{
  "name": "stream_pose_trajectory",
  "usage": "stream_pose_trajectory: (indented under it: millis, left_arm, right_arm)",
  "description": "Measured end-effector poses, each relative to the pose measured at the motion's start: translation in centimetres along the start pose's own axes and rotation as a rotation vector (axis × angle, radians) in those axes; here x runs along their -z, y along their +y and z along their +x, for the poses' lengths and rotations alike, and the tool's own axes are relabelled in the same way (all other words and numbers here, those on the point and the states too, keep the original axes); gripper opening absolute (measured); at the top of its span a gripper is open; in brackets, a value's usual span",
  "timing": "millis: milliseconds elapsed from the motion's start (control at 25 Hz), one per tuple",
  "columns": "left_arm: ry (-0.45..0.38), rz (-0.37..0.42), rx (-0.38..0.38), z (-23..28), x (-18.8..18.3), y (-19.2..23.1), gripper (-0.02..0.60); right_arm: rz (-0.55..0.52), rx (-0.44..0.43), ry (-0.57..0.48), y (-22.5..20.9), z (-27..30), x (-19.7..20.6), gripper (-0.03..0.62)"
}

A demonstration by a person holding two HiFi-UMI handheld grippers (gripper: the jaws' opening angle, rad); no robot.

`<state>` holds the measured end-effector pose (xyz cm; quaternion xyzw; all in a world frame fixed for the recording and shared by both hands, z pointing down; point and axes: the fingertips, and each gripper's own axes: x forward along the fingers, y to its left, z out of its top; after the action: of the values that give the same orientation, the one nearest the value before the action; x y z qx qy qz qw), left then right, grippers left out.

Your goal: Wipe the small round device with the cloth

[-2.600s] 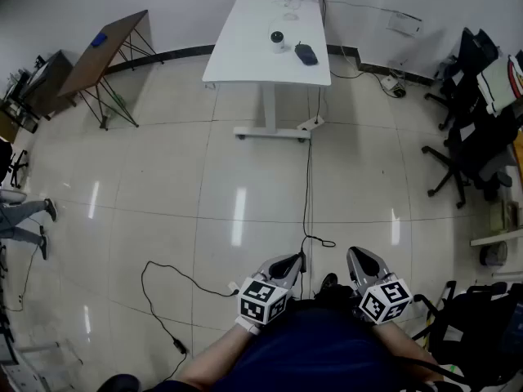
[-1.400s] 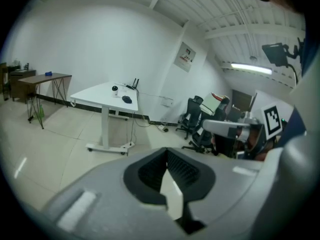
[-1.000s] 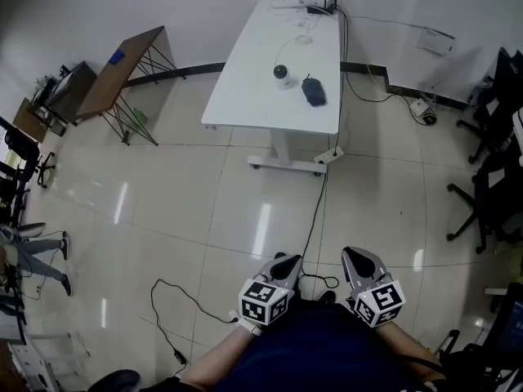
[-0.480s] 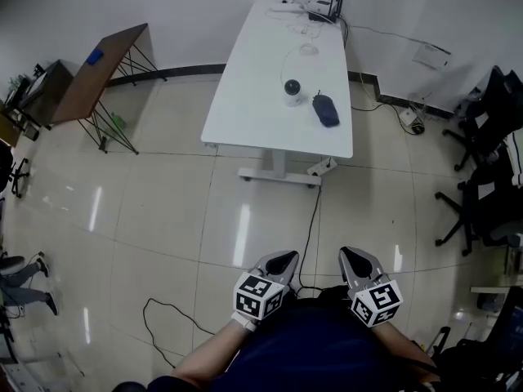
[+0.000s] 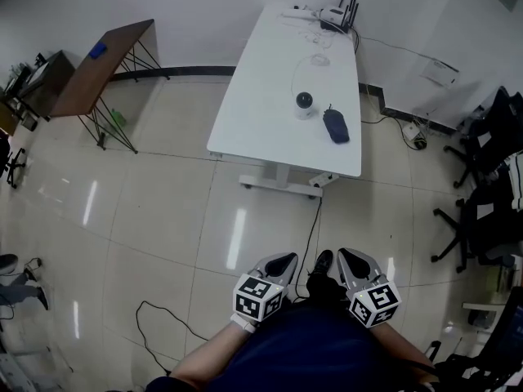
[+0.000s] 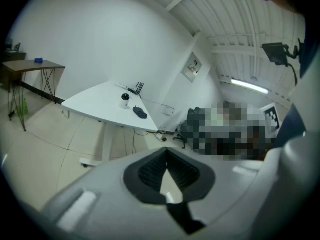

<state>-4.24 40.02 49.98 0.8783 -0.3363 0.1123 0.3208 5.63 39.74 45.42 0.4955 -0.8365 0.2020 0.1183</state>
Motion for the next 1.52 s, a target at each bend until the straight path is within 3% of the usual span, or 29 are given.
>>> stream_pose_trajectory:
  millis: [320, 560, 760, 960, 1240, 1520]
  left_arm:
    - [-0.038, 0.065, -0.138, 3.2, -3.3, 3.7, 0.003]
    - [-0.042, 0.084, -0.18, 8.9, -7.3, 3.6, 0.003]
    - [-0.049, 0.052, -0.241, 12.5, -10.2, 3.2, 0.003]
    - [-0.041, 0.06, -0.311, 14.6, -10.7, 4.4, 0.003]
    - [-0.058, 0.028, -0.349, 16.3, -13.5, 6.0, 0.003]
    - [-0.073, 0.021, -0.295, 18.0, -16.1, 10.1, 0.003]
  right_arm:
    - [0.045, -0.078, -0.042, -4.3, 4.6, -2.1, 0.012]
    - [0.082, -0.121, -0.042, -10.4, 7.6, -4.4, 0.012]
    - [0.105, -0.147, -0.037, -15.2, 8.9, -5.8, 0.012]
    - [0.132, -0.162, -0.032, -18.5, 10.4, -6.4, 0.012]
    - [0.161, -0.168, -0.007, -20.7, 13.2, -7.0, 0.012]
    - [0.136, -0.124, 0.002, -21.1, 16.7, -8.6, 0.012]
